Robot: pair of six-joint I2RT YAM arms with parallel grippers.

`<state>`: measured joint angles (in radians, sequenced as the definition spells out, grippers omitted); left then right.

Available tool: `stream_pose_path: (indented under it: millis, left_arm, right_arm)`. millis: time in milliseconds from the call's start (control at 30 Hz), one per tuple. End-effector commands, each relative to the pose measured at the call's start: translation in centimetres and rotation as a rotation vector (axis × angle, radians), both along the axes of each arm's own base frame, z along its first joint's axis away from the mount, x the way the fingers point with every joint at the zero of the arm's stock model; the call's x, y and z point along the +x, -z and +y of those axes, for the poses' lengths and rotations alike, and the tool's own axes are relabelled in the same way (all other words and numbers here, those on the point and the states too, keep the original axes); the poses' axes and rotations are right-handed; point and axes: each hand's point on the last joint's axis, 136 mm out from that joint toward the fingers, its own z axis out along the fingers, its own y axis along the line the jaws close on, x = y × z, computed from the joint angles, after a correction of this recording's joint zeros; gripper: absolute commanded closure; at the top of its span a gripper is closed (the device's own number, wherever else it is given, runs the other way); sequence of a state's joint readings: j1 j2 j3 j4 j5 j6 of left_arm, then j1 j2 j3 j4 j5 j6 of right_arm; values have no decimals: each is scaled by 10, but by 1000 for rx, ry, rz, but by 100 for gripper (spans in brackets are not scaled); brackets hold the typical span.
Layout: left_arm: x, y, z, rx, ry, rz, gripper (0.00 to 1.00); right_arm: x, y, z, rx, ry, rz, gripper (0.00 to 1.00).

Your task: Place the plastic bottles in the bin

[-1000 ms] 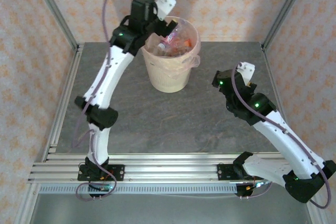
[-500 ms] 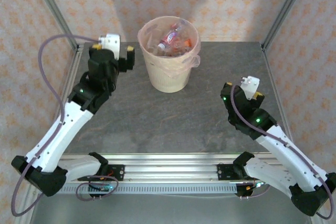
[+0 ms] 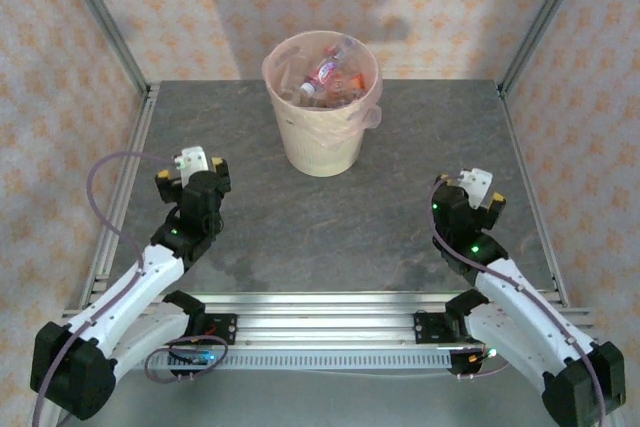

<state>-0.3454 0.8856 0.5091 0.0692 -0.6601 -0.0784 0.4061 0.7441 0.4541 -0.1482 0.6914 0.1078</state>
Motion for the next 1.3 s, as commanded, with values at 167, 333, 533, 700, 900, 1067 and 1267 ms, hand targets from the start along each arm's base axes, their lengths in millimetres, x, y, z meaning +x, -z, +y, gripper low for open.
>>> stream_pose_path:
  millis: [167, 333, 533, 700, 900, 1067, 1267]
  left_arm:
    - [4, 35, 34, -50, -72, -83, 0]
    - [13, 55, 45, -67, -75, -93, 0]
    - [29, 75, 50, -90, -68, -72, 0]
    - [46, 85, 43, -111, -28, -63, 0]
    - [60, 94, 36, -117, 15, -24, 0]
    - [75, 109, 26, -101, 80, -1, 0]
    - [77, 111, 24, -103, 86, 40, 0]
  right_arm:
    - [27, 17, -4, 123, -36, -83, 1]
    - [39, 21, -7, 147, -58, -146, 1]
    - [49, 22, -13, 146, -82, -192, 1]
    - [60, 30, -11, 113, -113, -175, 1]
    - [70, 46, -10, 116, -135, -153, 1]
    - [78, 50, -4, 119, -178, -153, 1]
    - [86, 56, -1, 113, -202, -140, 1]
